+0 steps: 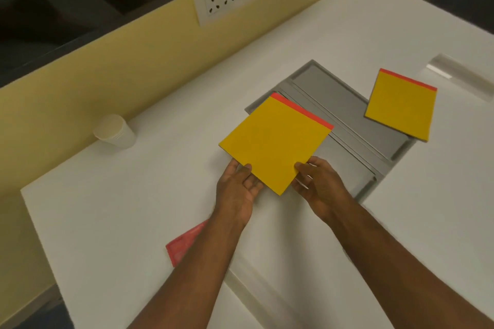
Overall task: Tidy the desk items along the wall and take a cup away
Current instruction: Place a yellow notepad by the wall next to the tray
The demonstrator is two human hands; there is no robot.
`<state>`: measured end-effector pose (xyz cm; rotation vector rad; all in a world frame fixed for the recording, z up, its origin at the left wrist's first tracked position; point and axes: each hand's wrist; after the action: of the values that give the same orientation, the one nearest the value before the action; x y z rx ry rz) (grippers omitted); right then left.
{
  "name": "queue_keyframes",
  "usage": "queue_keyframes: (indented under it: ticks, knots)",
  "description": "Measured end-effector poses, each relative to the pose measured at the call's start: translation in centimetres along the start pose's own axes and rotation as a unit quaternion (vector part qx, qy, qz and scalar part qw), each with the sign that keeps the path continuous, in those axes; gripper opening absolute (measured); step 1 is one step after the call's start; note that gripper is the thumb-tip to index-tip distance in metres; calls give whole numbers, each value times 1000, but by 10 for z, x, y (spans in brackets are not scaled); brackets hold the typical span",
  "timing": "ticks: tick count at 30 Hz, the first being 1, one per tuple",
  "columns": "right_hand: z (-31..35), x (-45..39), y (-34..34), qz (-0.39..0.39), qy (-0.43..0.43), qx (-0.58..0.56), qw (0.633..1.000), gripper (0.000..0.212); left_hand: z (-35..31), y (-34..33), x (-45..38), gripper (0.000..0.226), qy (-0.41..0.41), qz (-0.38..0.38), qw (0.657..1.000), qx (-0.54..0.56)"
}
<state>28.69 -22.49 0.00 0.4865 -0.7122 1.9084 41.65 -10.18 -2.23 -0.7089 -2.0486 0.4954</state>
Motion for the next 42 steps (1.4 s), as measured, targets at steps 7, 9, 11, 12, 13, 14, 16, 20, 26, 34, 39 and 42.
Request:
queue_keyframes:
  ticks: [7,9,11,12,13,14,16,20,26,34,39,42]
  knots:
    - [33,-64,-27,17,39,13,999,38,-42,-16,-58,36,-35,-9,999,-30]
    - [43,-79,-36,19,52,8,998,37,-52,-20,-73,37,-35,-10,999,-31]
    - [50,-93,-47,18,70,24,997,39,-62,-22,-88,38,-35,-17,999,-27]
    - [53,-100,-52,17,79,34,996,40,-67,-22,-96,38,-36,-23,999,-28]
    - [56,-107,-58,17,87,40,995,40,-73,-22,-103,38,-37,-29,998,-30]
    - [58,-113,-63,17,94,40,995,40,-78,-22,-110,38,-38,-34,998,-34]
    - [60,-124,-75,21,103,38,994,37,-90,-21,-123,38,-39,-43,997,-42]
    - [62,-146,-93,22,103,42,994,41,-111,-19,-147,43,-35,-57,996,-56]
    - [63,-181,-109,14,106,26,994,50,-136,-21,-174,47,-38,-76,993,-78]
    - [65,-211,-106,58,148,195,968,22,-149,-21,-197,44,-50,-114,986,-108]
    - [63,-229,-101,58,258,521,812,33,-145,-15,-211,48,-87,-177,961,-192]
    - [60,-234,-99,78,316,618,716,43,-142,-18,-217,35,-123,-191,937,-264]
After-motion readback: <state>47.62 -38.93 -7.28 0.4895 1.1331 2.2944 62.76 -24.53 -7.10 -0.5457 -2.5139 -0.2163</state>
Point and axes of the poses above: each hand's wrist, its own x-axis away from the middle knuckle, its own y-axis out of the back of the hand, z = x × y, and after that the axes turned 5 degrees about y, right-handed
